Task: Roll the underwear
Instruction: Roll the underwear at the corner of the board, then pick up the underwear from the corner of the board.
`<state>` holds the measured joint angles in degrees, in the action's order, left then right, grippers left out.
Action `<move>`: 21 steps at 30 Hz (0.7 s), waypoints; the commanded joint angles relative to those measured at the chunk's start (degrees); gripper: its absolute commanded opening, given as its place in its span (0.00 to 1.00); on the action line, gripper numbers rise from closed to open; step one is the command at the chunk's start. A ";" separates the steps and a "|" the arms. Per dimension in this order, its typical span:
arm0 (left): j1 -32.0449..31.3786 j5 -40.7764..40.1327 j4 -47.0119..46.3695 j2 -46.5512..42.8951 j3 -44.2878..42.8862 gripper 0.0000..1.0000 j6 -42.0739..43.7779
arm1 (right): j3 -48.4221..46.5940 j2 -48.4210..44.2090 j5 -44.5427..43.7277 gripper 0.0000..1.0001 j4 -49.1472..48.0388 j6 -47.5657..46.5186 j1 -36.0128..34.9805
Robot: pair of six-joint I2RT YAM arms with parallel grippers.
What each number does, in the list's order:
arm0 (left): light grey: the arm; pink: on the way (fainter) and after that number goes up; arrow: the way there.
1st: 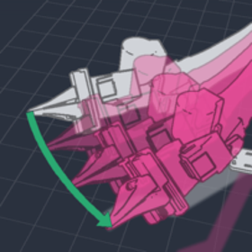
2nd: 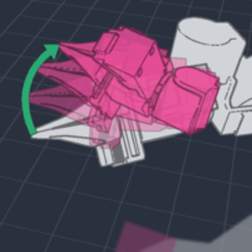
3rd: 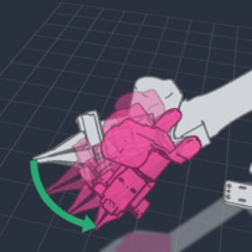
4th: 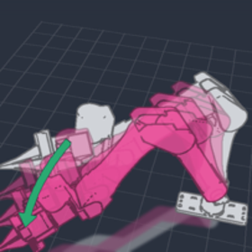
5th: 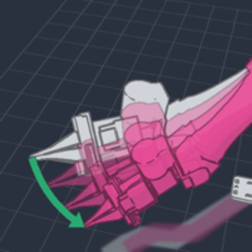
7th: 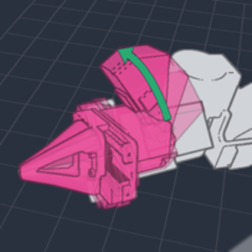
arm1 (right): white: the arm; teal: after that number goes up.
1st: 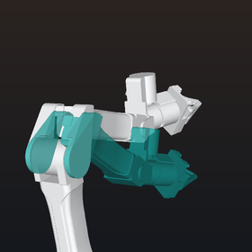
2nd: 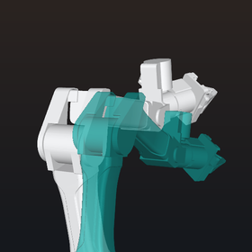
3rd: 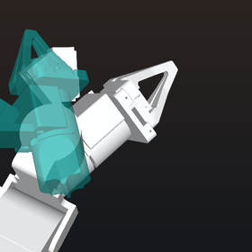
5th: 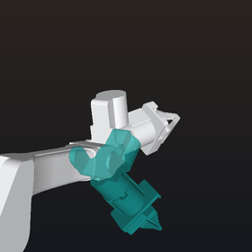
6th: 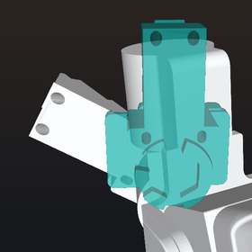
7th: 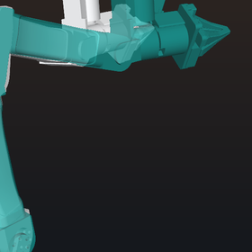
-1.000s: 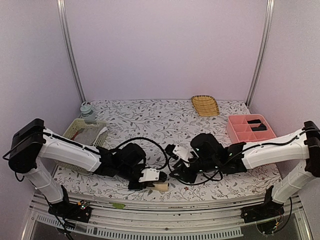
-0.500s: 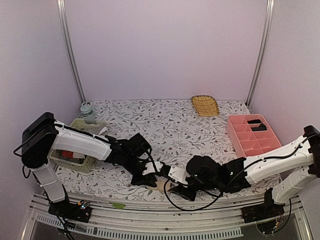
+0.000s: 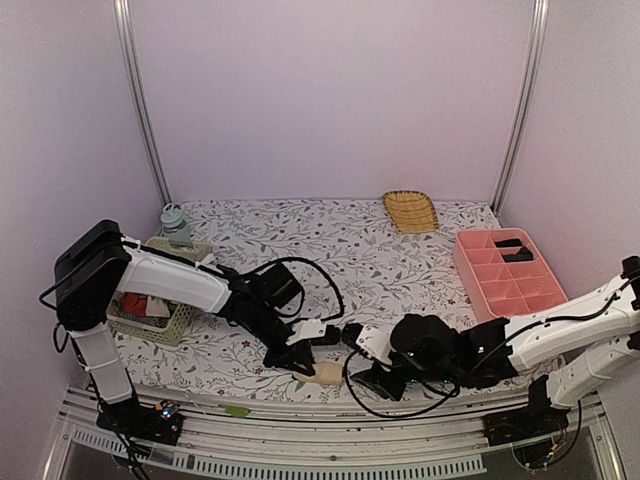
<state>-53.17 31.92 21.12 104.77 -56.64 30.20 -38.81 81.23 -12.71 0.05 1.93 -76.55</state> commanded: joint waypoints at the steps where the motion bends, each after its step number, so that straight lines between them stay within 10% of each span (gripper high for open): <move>1: -0.58 -2.94 9.20 4.71 3.17 0.00 0.13 | 1.99 -10.18 -0.72 0.54 3.18 11.59 3.00; 6: -0.37 -2.74 9.46 5.47 2.68 0.00 0.21 | 1.44 -14.04 2.94 0.55 5.86 8.66 2.32; 21: 0.34 -1.91 10.38 6.55 2.12 0.02 0.57 | -13.02 11.97 5.63 0.60 1.84 -15.93 -1.49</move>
<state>-52.73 34.85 21.96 106.24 -57.56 30.24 -48.51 89.54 -7.75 4.23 -6.98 -77.89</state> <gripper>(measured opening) 0.113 0.602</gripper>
